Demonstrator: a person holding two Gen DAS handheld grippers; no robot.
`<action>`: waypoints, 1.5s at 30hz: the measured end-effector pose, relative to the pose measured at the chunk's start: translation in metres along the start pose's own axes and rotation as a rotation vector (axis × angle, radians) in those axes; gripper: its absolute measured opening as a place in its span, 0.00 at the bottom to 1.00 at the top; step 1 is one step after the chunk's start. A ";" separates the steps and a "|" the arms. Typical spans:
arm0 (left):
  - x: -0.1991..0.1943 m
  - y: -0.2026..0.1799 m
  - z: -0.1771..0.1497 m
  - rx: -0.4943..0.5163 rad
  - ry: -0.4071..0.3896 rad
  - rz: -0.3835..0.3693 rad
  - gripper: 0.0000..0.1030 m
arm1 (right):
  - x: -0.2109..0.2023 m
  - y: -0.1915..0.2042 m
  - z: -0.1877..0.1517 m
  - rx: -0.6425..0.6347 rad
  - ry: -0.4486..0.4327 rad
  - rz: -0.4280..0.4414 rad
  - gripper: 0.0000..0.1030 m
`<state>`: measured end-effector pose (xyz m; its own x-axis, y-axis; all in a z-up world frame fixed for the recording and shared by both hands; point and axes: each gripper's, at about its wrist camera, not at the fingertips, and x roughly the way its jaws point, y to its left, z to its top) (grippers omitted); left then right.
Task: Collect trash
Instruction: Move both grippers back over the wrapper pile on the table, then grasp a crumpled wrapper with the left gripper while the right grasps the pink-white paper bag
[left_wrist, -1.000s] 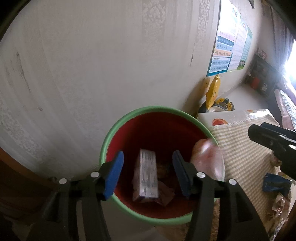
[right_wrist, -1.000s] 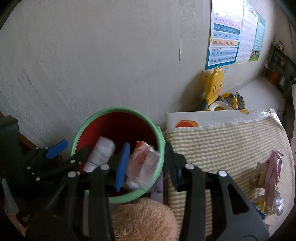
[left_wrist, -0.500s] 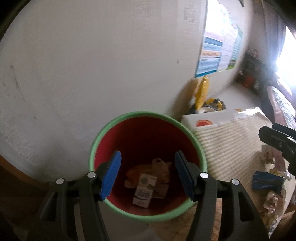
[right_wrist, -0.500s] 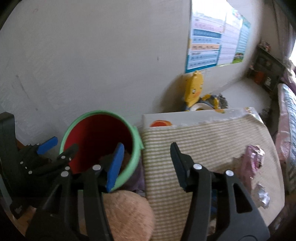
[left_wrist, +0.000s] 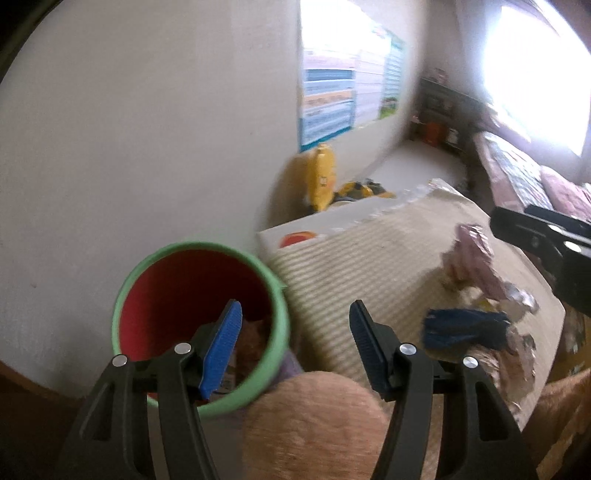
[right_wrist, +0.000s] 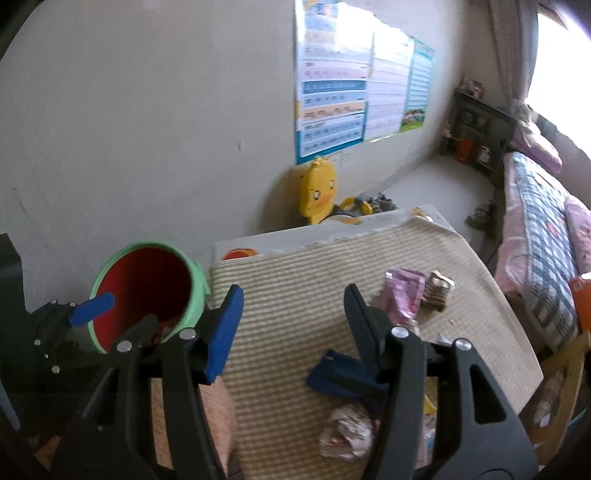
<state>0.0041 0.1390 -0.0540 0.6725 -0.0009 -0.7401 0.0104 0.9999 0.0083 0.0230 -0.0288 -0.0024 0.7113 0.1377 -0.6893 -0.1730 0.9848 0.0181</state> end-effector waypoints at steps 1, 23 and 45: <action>-0.003 -0.011 -0.001 0.025 -0.002 -0.007 0.56 | -0.004 -0.008 -0.003 0.011 -0.004 -0.009 0.53; -0.052 -0.136 0.000 0.325 -0.081 -0.052 0.56 | -0.013 -0.166 -0.078 0.243 0.164 -0.140 0.69; -0.033 -0.125 -0.004 0.287 -0.026 -0.076 0.56 | 0.030 -0.134 -0.102 0.143 0.350 -0.076 0.79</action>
<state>-0.0220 0.0142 -0.0334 0.6804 -0.0801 -0.7284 0.2681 0.9523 0.1457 -0.0017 -0.1670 -0.0993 0.4387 0.0438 -0.8976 -0.0147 0.9990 0.0416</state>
